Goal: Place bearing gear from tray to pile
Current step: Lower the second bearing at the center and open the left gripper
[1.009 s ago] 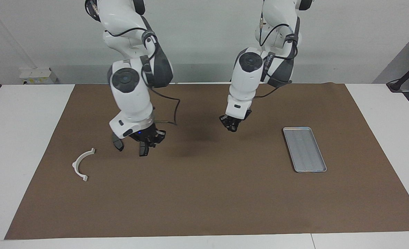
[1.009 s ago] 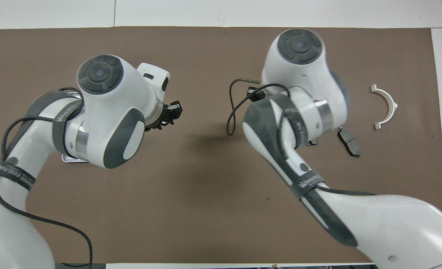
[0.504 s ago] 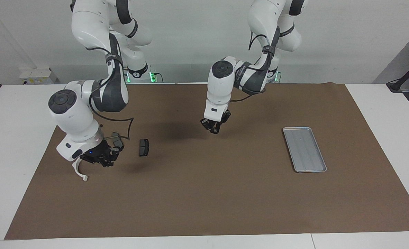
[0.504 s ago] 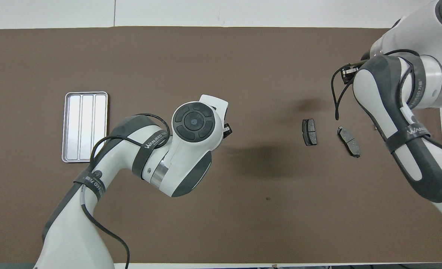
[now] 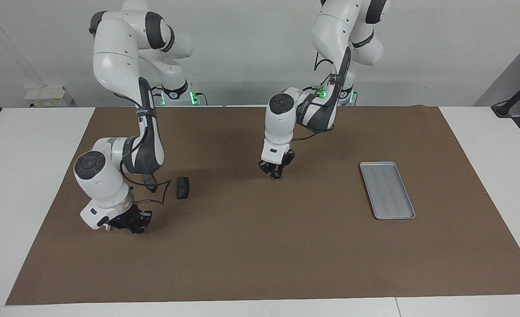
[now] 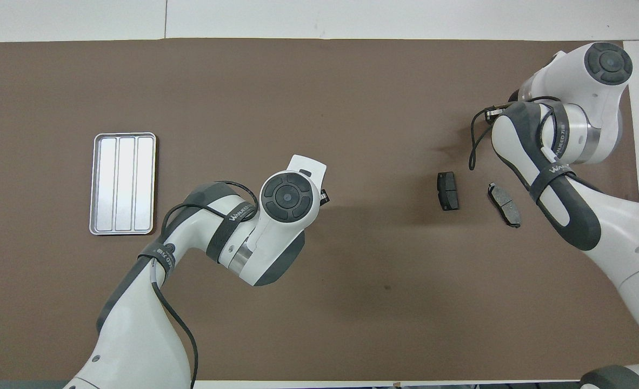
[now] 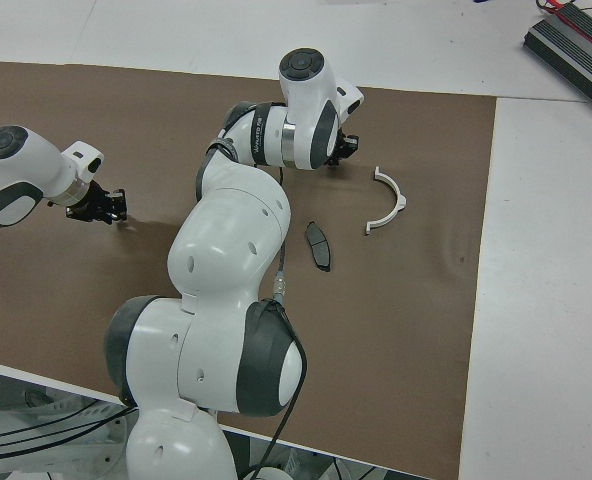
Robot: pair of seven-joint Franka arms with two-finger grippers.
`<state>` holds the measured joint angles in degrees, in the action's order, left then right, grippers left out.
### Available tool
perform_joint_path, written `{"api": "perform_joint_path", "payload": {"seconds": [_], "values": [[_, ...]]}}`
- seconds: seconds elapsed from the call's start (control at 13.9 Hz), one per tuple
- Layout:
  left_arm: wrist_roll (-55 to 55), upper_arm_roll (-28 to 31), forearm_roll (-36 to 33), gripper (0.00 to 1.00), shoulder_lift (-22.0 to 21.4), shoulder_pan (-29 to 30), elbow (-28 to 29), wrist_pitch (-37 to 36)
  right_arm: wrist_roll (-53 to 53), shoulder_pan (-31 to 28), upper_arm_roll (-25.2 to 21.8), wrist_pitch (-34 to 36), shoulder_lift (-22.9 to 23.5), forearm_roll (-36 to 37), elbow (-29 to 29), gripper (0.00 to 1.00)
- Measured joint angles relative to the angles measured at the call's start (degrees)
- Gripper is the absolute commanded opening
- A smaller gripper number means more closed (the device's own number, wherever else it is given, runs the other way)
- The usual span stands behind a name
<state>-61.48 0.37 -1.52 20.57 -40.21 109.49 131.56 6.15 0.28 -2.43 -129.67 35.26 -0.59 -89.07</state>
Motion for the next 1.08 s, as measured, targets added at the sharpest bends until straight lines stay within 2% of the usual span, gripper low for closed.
{"api": "perform_joint_path", "payload": {"seconds": [0.58,0.65,0.79,0.86,0.94,1.01,1.08], "values": [[-0.2,0.0,0.0,0.00,0.4,0.0,1.2,2.7,0.0,0.0,0.0,-0.9,0.4,0.0,0.0,0.00],[-0.2,0.0,0.0,0.00,0.4,0.0,1.4,3.0,0.0,0.0,0.0,-0.9,0.4,0.0,0.0,0.15],[-0.2,0.0,-0.1,0.00,0.4,0.0,2.1,4.0,0.0,0.0,0.0,-0.9,0.5,0.0,0.0,0.54],[-0.2,0.0,-0.1,0.31,0.4,0.0,2.3,4.2,0.0,0.0,0.0,-0.9,0.5,0.0,0.0,0.63],[-0.2,0.0,-0.1,0.76,0.4,0.0,2.4,4.3,0.0,0.0,0.0,-0.9,0.5,0.0,0.0,0.73],[-0.2,0.0,-0.1,1.00,0.4,0.0,2.4,4.3,0.0,0.0,0.0,-0.9,0.5,0.0,0.0,0.79],[-0.2,0.0,-0.2,1.00,0.4,0.0,2.4,4.4,0.0,0.0,0.0,-0.9,0.5,0.0,0.0,0.83]]}}
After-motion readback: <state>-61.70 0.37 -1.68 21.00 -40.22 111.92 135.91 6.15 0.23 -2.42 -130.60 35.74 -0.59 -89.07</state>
